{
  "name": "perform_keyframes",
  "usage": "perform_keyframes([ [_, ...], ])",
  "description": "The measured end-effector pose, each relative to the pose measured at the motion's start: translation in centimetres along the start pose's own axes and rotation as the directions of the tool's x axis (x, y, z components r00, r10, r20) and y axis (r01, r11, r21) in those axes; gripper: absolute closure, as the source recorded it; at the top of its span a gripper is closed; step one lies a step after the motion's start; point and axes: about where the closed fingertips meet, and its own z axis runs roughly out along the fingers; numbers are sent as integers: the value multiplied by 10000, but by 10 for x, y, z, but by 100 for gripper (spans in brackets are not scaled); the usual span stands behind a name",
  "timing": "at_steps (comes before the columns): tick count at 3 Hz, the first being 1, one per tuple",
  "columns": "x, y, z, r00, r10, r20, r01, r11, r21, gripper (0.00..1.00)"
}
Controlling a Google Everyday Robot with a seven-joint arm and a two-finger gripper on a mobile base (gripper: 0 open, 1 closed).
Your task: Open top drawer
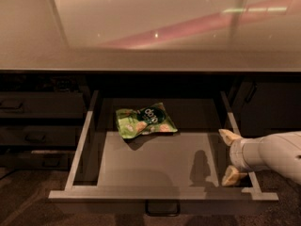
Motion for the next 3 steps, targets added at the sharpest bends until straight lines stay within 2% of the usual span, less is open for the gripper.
perform_keyframes([
  [1, -35, 19, -18, 9802, 364, 1948, -364, 9993, -37, 0],
  [2, -40, 41, -25, 9732, 214, 2291, -174, 9997, -195, 0],
  [3, -40, 41, -25, 9732, 212, 2290, -172, 9997, -197, 0],
])
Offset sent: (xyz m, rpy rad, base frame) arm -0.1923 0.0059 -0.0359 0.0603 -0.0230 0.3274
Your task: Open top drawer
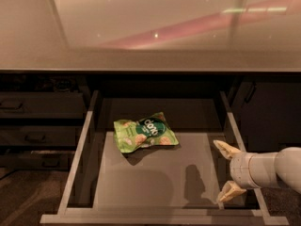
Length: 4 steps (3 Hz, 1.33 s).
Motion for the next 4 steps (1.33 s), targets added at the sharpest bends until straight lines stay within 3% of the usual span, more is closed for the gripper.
perform_keyframes([
  [2, -8, 38, 17, 9982, -443, -403, 397, 9932, -1091, 0],
  [4, -6, 42, 14, 9979, -386, -526, 319, 9919, -1232, 0],
])
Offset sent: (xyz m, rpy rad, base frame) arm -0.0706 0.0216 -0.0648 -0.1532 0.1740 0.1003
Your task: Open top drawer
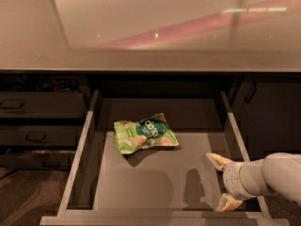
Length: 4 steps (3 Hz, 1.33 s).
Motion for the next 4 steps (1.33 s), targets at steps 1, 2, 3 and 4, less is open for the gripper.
perform_keyframes([
  [1, -11, -31, -14, 9992, 171, 358, -174, 9998, 83, 0],
  [2, -53, -63, -58, 9970, -194, 752, 140, 9973, 714, 0],
  [3, -90, -77, -104, 9951, -656, 743, 537, 9870, 1515, 0],
  [4, -93, -77, -107, 9951, -662, 733, 541, 9863, 1558, 0],
])
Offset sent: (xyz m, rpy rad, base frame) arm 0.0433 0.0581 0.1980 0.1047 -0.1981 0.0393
